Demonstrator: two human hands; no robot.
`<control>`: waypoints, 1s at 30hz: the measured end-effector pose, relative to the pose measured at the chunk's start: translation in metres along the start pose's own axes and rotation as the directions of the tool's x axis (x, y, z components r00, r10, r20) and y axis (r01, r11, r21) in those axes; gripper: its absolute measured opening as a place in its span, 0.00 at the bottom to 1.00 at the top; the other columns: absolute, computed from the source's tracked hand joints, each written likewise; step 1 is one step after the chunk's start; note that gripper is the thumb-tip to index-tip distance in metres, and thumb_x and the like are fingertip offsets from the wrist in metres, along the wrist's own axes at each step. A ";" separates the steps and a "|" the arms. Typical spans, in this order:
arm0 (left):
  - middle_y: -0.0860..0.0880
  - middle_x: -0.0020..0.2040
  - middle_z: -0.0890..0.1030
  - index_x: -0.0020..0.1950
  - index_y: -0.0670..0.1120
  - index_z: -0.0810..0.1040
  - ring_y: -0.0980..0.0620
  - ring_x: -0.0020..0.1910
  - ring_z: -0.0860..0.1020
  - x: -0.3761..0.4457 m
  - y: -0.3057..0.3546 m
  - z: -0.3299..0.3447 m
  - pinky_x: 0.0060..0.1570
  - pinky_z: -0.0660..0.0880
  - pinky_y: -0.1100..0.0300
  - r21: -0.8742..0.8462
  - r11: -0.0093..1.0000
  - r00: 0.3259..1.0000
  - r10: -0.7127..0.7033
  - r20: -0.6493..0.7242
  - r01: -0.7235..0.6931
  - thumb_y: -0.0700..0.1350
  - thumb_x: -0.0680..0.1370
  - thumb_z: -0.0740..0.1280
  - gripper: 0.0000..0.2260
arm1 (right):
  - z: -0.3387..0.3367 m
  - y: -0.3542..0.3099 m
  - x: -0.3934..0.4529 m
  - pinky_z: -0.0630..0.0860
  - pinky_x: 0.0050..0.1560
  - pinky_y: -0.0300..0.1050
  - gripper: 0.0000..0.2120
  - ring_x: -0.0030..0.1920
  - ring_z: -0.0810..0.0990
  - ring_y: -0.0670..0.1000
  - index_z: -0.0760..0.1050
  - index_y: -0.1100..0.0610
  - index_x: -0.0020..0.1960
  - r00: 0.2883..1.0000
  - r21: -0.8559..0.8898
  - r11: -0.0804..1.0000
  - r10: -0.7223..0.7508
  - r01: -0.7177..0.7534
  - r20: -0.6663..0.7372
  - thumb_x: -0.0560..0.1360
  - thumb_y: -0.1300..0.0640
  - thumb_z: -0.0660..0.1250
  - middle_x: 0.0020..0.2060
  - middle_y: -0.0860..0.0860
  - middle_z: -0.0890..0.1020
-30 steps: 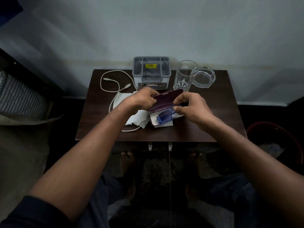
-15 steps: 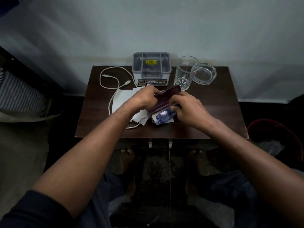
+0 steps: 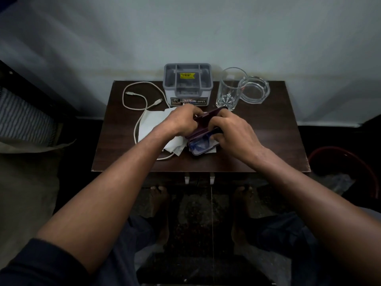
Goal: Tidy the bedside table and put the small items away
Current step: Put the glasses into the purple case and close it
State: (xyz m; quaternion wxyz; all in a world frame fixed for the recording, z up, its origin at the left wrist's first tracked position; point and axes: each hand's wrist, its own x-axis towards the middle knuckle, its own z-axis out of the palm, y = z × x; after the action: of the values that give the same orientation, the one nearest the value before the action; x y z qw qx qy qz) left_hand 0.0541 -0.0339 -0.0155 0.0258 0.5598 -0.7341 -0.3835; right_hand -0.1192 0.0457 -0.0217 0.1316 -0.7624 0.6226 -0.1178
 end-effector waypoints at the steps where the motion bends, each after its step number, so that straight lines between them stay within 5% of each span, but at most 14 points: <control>1: 0.46 0.60 0.85 0.69 0.53 0.83 0.44 0.58 0.83 0.000 0.000 -0.001 0.60 0.83 0.45 0.001 1.000 1.000 0.000 -0.003 0.000 0.38 0.81 0.67 0.19 | 0.001 -0.001 0.001 0.81 0.47 0.58 0.11 0.57 0.79 0.59 0.81 0.53 0.55 1.000 -0.004 1.000 0.010 -0.010 -0.013 0.74 0.61 0.76 0.57 0.53 0.78; 10: 0.48 0.57 0.86 0.68 0.52 0.83 0.46 0.55 0.83 -0.004 0.004 -0.002 0.56 0.83 0.48 0.050 0.998 1.000 0.030 0.001 -0.030 0.40 0.81 0.66 0.17 | -0.011 0.001 0.004 0.78 0.49 0.53 0.13 0.61 0.78 0.56 0.85 0.47 0.59 0.996 -0.028 1.000 -0.009 0.012 0.087 0.76 0.54 0.76 0.57 0.50 0.80; 15: 0.47 0.58 0.86 0.68 0.53 0.84 0.44 0.57 0.83 -0.004 0.010 -0.001 0.56 0.81 0.51 0.084 0.996 0.999 0.030 -0.015 -0.029 0.40 0.82 0.65 0.17 | -0.039 0.023 0.011 0.79 0.46 0.49 0.07 0.48 0.86 0.57 0.85 0.48 0.47 0.960 -0.012 0.960 0.280 -0.280 0.001 0.74 0.59 0.74 0.45 0.49 0.87; 18: 0.46 0.58 0.86 0.68 0.52 0.84 0.43 0.57 0.83 -0.005 0.013 -0.001 0.57 0.83 0.48 0.068 0.998 1.000 0.018 0.006 -0.019 0.38 0.81 0.63 0.19 | -0.047 0.042 0.012 0.72 0.47 0.46 0.01 0.51 0.84 0.59 0.83 0.49 0.47 0.900 -0.008 0.900 0.435 -0.435 0.036 0.76 0.53 0.73 0.48 0.52 0.86; 20: 0.46 0.56 0.86 0.66 0.52 0.84 0.43 0.55 0.84 -0.005 0.011 -0.002 0.54 0.84 0.47 0.024 1.000 0.999 0.013 0.030 -0.014 0.38 0.82 0.62 0.18 | -0.044 0.047 0.012 0.72 0.47 0.48 0.09 0.51 0.81 0.57 0.79 0.50 0.50 0.853 0.107 0.847 0.512 -0.521 0.095 0.77 0.46 0.73 0.50 0.52 0.84; 22: 0.46 0.54 0.87 0.64 0.50 0.84 0.43 0.52 0.86 -0.005 0.008 -0.004 0.50 0.85 0.47 -0.056 0.998 0.999 0.003 0.038 -0.001 0.38 0.83 0.62 0.16 | -0.039 0.042 0.012 0.78 0.45 0.50 0.15 0.50 0.82 0.55 0.77 0.53 0.55 0.808 0.344 0.732 0.544 -0.588 0.226 0.80 0.41 0.70 0.52 0.54 0.84; 26: 0.46 0.53 0.88 0.62 0.50 0.85 0.45 0.52 0.87 -0.003 0.004 -0.010 0.52 0.86 0.46 -0.144 0.990 1.000 0.007 0.001 -0.007 0.37 0.83 0.63 0.15 | -0.029 0.024 0.011 0.87 0.38 0.51 0.19 0.46 0.91 0.60 0.75 0.58 0.66 0.718 0.656 0.308 0.409 -0.689 0.563 0.86 0.43 0.64 0.58 0.56 0.84; 30: 0.47 0.52 0.88 0.57 0.52 0.85 0.46 0.52 0.86 -0.002 0.000 -0.017 0.50 0.84 0.49 -0.200 0.978 0.998 0.063 0.026 -0.057 0.37 0.83 0.64 0.14 | -0.023 0.014 0.011 0.88 0.41 0.52 0.12 0.45 0.89 0.57 0.78 0.61 0.62 0.723 0.757 0.084 0.379 -0.648 0.578 0.89 0.58 0.58 0.58 0.58 0.84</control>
State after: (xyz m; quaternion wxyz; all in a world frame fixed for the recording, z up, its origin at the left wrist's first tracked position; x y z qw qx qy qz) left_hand 0.0633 -0.0416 -0.0028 0.0815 0.5257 -0.7089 -0.4632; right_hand -0.1373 0.0314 -0.0050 0.6500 -0.2722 0.6385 -0.3094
